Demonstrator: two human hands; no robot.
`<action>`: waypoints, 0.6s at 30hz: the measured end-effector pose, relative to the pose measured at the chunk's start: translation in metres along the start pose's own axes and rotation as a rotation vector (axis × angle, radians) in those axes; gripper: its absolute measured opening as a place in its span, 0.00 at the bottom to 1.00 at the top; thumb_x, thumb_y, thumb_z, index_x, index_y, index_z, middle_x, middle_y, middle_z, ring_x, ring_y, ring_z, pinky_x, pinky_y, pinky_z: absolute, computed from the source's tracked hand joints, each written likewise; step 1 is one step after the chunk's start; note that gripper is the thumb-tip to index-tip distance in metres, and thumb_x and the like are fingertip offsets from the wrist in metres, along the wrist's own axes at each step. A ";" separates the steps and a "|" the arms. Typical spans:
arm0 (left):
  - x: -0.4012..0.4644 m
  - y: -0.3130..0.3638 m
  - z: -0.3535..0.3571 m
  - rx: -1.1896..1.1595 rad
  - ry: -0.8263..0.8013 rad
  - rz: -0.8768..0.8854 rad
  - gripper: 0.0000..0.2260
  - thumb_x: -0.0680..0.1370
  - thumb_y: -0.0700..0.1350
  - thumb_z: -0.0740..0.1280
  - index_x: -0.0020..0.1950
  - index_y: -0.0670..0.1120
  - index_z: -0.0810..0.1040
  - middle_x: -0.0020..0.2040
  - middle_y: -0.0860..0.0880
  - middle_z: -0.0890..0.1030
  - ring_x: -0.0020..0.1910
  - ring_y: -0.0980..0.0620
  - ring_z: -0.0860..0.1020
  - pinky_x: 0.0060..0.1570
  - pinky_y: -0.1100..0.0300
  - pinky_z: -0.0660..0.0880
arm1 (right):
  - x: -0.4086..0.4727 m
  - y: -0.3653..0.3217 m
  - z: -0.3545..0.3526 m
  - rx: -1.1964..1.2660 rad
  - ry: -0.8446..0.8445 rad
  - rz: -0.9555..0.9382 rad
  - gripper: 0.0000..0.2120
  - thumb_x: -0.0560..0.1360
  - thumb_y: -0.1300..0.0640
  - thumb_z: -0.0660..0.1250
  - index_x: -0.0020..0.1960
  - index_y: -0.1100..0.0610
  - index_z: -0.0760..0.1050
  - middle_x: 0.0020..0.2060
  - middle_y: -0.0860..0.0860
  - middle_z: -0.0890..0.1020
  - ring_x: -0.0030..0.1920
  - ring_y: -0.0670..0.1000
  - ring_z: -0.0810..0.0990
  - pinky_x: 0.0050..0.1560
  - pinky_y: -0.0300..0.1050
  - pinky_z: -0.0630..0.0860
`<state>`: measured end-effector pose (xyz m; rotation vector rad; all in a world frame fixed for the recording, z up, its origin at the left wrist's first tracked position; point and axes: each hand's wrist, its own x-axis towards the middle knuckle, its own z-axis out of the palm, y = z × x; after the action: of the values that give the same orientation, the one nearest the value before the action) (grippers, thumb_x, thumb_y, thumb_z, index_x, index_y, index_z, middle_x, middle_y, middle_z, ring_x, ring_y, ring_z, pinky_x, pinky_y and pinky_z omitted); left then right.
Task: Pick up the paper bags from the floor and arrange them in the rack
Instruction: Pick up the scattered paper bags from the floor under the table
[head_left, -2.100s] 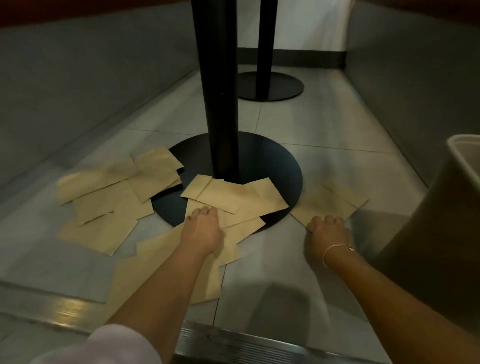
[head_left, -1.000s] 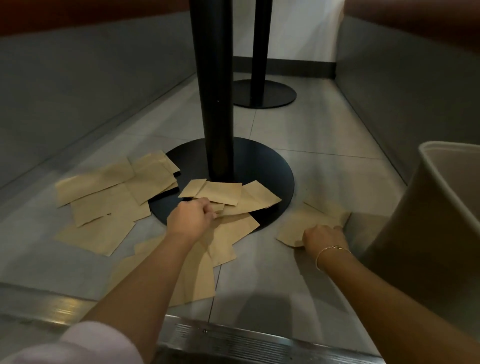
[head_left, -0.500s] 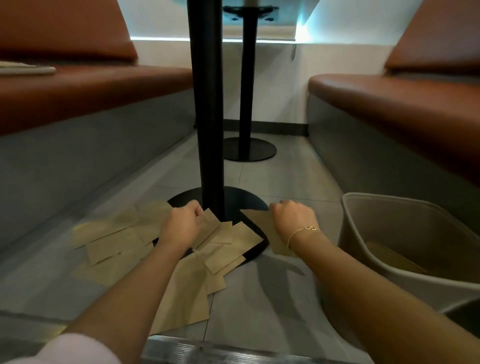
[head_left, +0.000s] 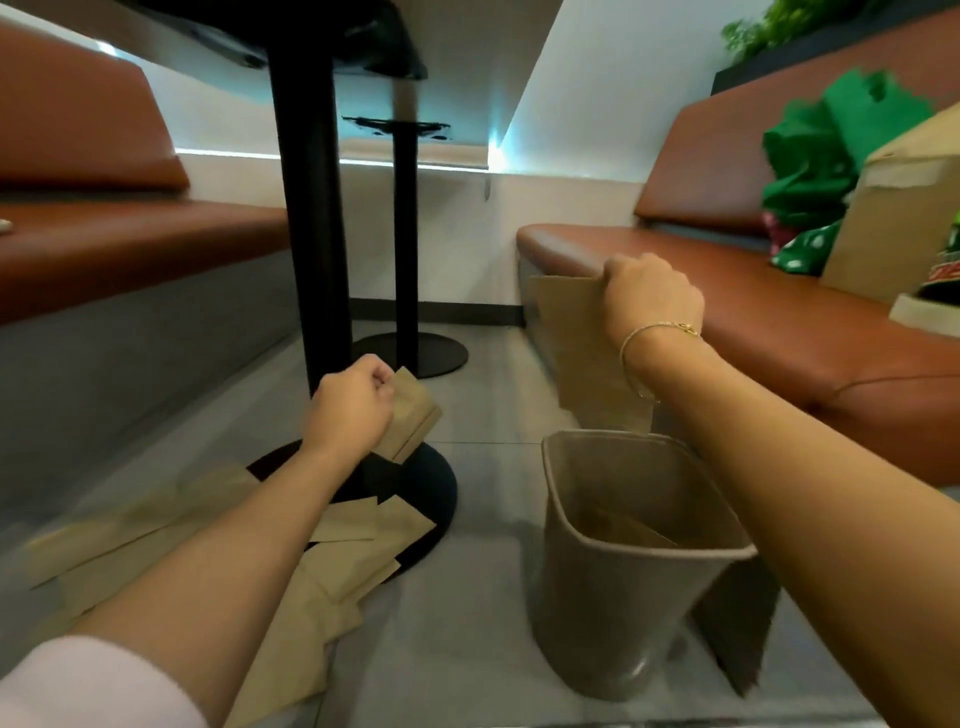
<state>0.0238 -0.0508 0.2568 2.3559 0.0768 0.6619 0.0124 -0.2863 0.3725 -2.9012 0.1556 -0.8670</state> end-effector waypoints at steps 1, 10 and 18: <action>0.001 0.011 0.002 -0.011 0.008 0.023 0.05 0.79 0.42 0.63 0.51 0.49 0.76 0.47 0.48 0.79 0.47 0.50 0.78 0.45 0.53 0.76 | 0.001 0.008 -0.003 -0.014 -0.021 0.041 0.18 0.79 0.65 0.51 0.65 0.59 0.71 0.61 0.61 0.73 0.62 0.63 0.73 0.58 0.52 0.70; -0.010 0.091 0.024 -0.153 -0.060 0.199 0.04 0.78 0.42 0.64 0.48 0.50 0.77 0.42 0.53 0.78 0.45 0.55 0.76 0.45 0.61 0.73 | -0.016 0.025 0.024 0.068 -0.443 -0.048 0.28 0.72 0.60 0.67 0.70 0.55 0.64 0.65 0.58 0.71 0.64 0.60 0.71 0.64 0.51 0.70; -0.015 0.111 0.042 -0.282 -0.073 0.255 0.06 0.78 0.42 0.66 0.53 0.48 0.77 0.44 0.55 0.77 0.47 0.57 0.76 0.48 0.65 0.71 | -0.017 0.004 0.021 0.175 -0.355 -0.246 0.17 0.76 0.61 0.62 0.63 0.50 0.74 0.58 0.55 0.77 0.56 0.57 0.76 0.56 0.49 0.74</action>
<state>0.0174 -0.1653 0.2930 2.1307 -0.3336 0.6589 0.0099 -0.2866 0.3450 -2.8839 -0.2963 -0.3554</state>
